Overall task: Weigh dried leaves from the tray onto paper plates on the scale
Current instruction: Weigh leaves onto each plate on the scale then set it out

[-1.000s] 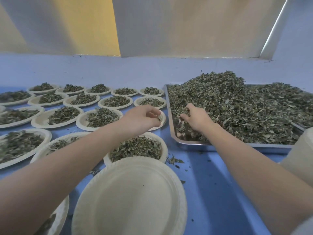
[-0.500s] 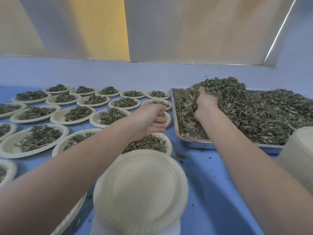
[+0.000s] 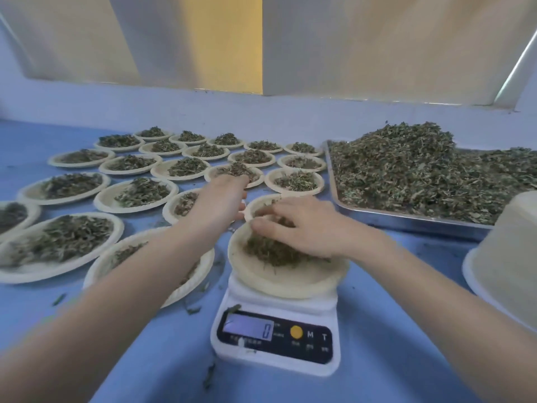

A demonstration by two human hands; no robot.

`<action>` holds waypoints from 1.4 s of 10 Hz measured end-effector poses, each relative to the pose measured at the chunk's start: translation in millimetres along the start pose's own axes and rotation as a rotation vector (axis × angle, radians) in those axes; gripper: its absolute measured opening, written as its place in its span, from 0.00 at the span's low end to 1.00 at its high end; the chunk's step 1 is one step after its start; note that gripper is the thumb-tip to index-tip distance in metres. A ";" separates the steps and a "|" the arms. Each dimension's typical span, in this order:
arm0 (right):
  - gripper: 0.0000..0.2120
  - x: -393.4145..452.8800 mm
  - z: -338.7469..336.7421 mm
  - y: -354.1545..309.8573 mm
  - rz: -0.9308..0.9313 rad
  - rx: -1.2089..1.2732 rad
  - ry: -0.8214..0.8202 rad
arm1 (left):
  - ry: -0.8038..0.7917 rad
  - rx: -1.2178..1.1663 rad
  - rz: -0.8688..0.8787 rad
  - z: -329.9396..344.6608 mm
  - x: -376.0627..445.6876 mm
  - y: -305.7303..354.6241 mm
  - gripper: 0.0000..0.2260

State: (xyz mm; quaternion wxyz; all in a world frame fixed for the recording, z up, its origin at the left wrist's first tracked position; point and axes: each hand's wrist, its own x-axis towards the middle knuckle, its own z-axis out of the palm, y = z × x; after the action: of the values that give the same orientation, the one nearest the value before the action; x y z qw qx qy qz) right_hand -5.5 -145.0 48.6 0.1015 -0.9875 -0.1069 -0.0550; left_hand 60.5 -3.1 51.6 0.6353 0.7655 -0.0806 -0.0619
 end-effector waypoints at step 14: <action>0.22 19.8 -10.7 125.0 0.547 0.178 0.229 | -0.242 0.323 0.273 24.5 3.2 -9.9 0.18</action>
State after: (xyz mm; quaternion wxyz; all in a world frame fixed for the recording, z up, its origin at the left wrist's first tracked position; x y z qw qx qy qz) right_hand 40.6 -262.8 38.0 0.2101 -0.9543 0.1705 -0.1271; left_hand 59.3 -25.6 37.3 0.4929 0.8262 -0.2676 -0.0529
